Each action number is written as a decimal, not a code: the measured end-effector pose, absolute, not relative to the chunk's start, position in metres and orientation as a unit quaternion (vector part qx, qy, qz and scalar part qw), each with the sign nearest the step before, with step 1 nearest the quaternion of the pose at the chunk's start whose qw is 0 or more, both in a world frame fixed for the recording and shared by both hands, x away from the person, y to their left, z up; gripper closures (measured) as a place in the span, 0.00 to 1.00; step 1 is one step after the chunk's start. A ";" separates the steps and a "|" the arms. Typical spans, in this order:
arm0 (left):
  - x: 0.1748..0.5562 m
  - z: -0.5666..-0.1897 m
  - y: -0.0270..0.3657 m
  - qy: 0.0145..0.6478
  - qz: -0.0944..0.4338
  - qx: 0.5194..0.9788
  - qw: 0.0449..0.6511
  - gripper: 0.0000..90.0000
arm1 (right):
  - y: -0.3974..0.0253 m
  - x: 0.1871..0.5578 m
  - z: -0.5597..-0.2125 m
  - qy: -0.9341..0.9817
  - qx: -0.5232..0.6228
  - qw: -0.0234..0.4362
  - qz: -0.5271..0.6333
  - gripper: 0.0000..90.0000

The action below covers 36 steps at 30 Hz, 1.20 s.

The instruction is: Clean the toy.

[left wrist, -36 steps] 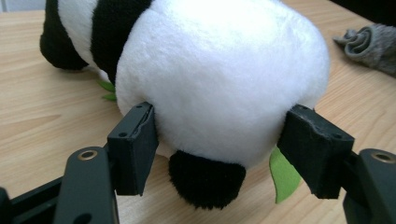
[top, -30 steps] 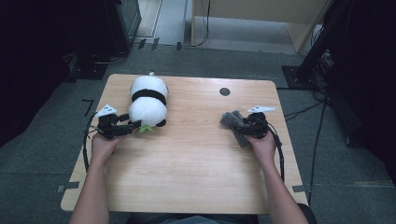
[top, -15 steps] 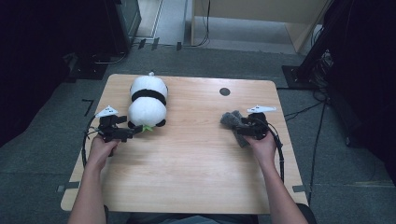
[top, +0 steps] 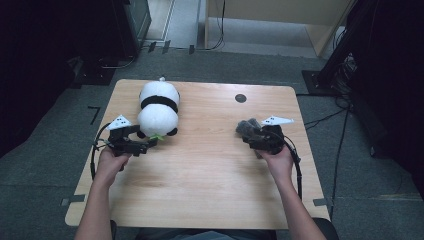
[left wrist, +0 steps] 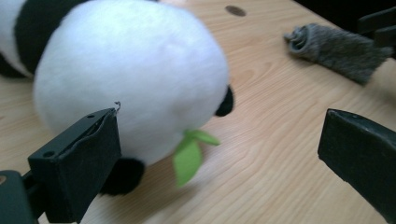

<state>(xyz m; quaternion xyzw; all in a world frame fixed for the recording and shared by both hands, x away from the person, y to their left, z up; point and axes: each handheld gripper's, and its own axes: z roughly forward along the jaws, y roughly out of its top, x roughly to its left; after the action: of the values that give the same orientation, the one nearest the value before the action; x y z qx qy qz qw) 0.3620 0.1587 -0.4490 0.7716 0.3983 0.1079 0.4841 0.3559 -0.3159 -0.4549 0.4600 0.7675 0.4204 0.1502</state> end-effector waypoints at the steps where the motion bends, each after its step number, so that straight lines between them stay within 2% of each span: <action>1: 0.361 -0.448 0.157 0.396 0.107 0.773 0.485 0.00 | -0.315 0.354 -0.454 0.769 0.458 0.150 0.420 0.42; 10: 0.349 -0.443 0.134 0.368 0.094 0.774 0.506 0.00 | -0.303 0.339 -0.450 0.780 0.429 0.134 0.437 0.45; 20: 0.346 -0.455 0.099 0.339 0.083 0.798 0.492 0.00 | -0.282 0.330 -0.458 0.794 0.402 0.128 0.438 0.45; 29: 0.343 -0.472 0.079 0.325 0.058 0.811 0.482 0.00 | -0.270 0.331 -0.473 0.801 0.403 0.103 0.431 0.46; 36: 0.346 -0.487 0.066 0.330 0.065 0.820 0.463 0.00 | -0.258 0.328 -0.486 0.806 0.398 0.117 0.423 0.45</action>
<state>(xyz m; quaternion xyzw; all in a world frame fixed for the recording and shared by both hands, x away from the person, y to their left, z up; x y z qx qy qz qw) 0.3457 0.0656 -0.4869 0.8200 0.3305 0.0650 0.4628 0.3280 -0.2582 -0.4856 0.3980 0.8056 0.4228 0.1174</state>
